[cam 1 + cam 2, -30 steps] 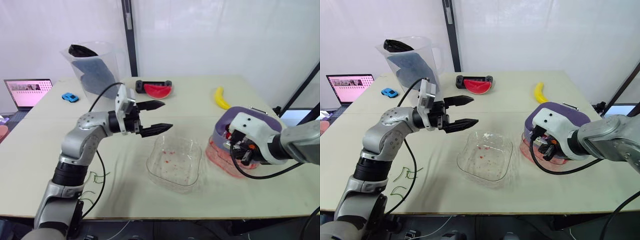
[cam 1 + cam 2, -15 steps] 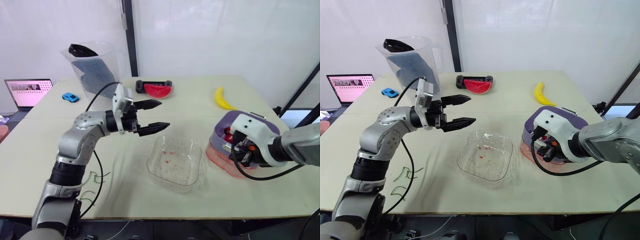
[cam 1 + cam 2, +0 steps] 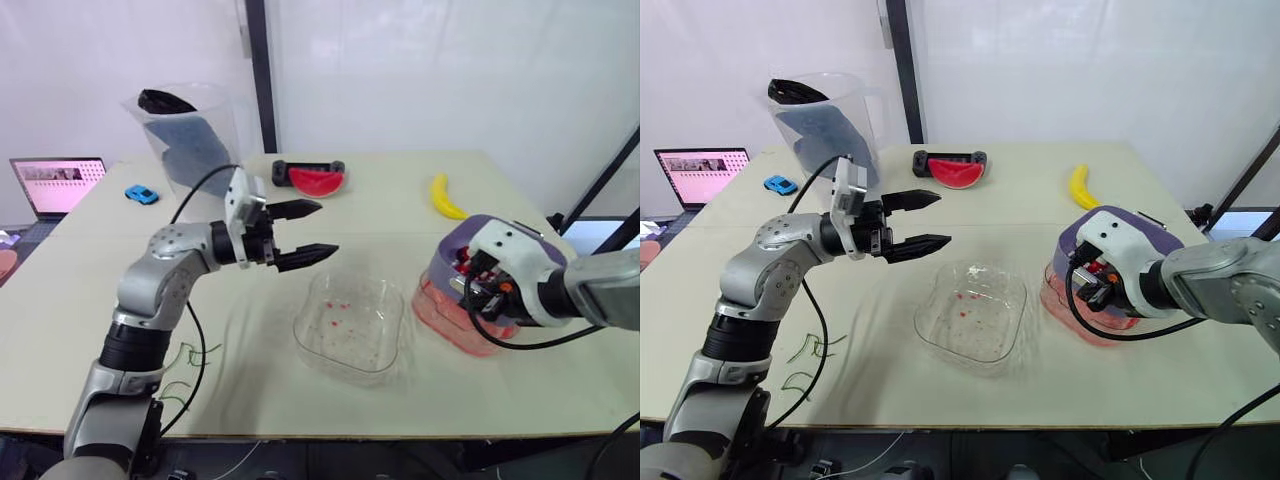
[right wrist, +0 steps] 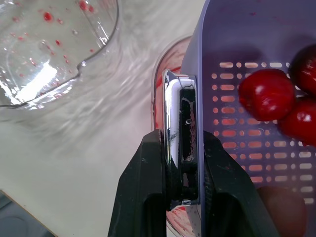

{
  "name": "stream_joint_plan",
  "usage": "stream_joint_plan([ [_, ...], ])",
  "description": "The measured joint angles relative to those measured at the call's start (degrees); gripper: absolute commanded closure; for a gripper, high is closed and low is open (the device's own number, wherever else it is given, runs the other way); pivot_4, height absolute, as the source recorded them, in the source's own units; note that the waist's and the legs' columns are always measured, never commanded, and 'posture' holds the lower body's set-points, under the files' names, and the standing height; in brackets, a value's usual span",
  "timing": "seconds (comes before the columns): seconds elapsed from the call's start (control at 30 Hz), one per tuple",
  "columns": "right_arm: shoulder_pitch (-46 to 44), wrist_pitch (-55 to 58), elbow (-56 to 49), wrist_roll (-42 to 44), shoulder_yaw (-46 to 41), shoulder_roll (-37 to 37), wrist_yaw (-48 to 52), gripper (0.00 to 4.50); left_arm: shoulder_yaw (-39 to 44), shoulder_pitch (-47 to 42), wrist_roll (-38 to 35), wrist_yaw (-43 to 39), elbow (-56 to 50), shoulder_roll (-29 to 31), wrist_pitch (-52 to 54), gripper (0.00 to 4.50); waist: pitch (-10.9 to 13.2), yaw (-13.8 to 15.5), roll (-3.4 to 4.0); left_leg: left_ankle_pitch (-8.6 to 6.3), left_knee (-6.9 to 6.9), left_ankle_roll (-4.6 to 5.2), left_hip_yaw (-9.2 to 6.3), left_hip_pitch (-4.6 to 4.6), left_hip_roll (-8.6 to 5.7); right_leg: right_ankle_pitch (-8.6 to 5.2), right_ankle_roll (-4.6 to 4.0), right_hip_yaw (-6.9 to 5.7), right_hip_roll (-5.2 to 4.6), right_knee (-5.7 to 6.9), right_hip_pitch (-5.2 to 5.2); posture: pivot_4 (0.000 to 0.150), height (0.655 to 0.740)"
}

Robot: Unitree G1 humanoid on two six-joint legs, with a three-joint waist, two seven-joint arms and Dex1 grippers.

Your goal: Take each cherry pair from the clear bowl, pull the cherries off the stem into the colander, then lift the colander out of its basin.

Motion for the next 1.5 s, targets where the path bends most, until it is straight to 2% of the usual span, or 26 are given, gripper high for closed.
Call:
stream_joint_plan([
  [0.63, 0.3, 0.0, -1.3, -1.3, 1.0, -1.0, 2.9, 4.26, 0.8, 2.2, -0.1, 0.7, -1.7, 3.2, 0.9, 0.0, 0.0, -0.2, 0.0, 0.0, -0.02, 0.0, -0.01, 0.01, 0.01, 0.0, 0.0, 0.0, 0.01, 0.01, -0.01, 0.15, 0.74],
  [0.8, -5.5, -2.8, 0.9, -4.3, 7.7, -4.6, 9.5, 4.26, 4.4, 7.6, -1.4, 4.0, -6.6, 5.1, 3.1, 0.0, 0.0, -0.3, 0.02, 0.0, -0.03, 0.0, 0.01, 0.01, 0.03, 0.0, 0.0, 0.03, 0.01, -0.01, -0.04, 0.15, 0.74],
  [0.97, -15.8, -13.2, 8.0, -14.5, 20.0, -4.9, 20.5, 4.26, 9.3, 15.2, -3.4, 7.5, -11.1, 6.9, 4.8, 0.0, 0.0, -0.2, 0.04, 0.0, -0.1, 0.0, 0.01, 0.04, 0.05, 0.0, 0.0, 0.03, 0.03, -0.03, -0.06, 0.15, 0.74],
  [1.07, -22.9, -23.6, 15.9, -24.6, 31.3, -0.3, 29.5, 4.26, 14.3, 22.6, -3.9, 9.1, -14.7, 9.5, 5.3, 0.0, 0.0, -1.0, 0.06, 0.0, -0.1, 0.0, 0.17, 0.06, 0.03, 0.0, 0.0, 0.15, -0.01, -0.08, -0.09, 0.15, 0.74],
  [1.13, -28.7, -33.4, 26.3, -33.5, 38.2, 5.6, 36.3, 4.26, 17.7, 29.7, -4.3, 10.8, -18.4, 10.2, 5.6, 0.0, 0.0, -2.1, 0.07, 0.0, -0.2, -0.01, 0.19, 0.11, 0.04, 0.0, 0.0, 0.19, -0.01, -0.07, -0.11, 0.15, 0.74],
  [1.2, -32.6, -42.0, 35.9, -40.4, 42.3, 11.3, 41.1, 4.26, 19.7, 34.5, -5.0, 12.9, -22.0, 10.0, 6.2, 0.0, 0.0, -1.9, 0.06, 0.02, -0.24, -0.04, 0.09, 0.08, 0.1, 0.0, -0.01, 0.13, 0.04, -0.05, -0.17, 0.15, 0.74],
  [1.33, -36.3, -56.6, 52.8, -49.5, 45.8, 22.8, 48.1, 4.26, 23.4, 40.7, -6.5, 17.5, -29.3, 9.6, 6.9, 0.0, 0.0, -1.4, 0.04, 0.21, -0.23, -0.38, 0.01, 0.02, 0.11, 0.01, -0.01, 0.09, -0.03, -0.06, -0.16, 0.15, 0.74],
  [1.5, -37.3, -67.2, 67.4, -56.1, 45.5, 31.3, 52.0, 4.26, 26.9, 45.6, -8.4, 21.7, -34.2, 9.6, 8.1, 0.0, 0.0, -0.9, 0.04, 0.26, -0.13, -0.46, -0.01, -0.01, 0.06, 0.01, -0.01, 0.09, -0.09, -0.05, -0.13, 0.15, 0.74],
])
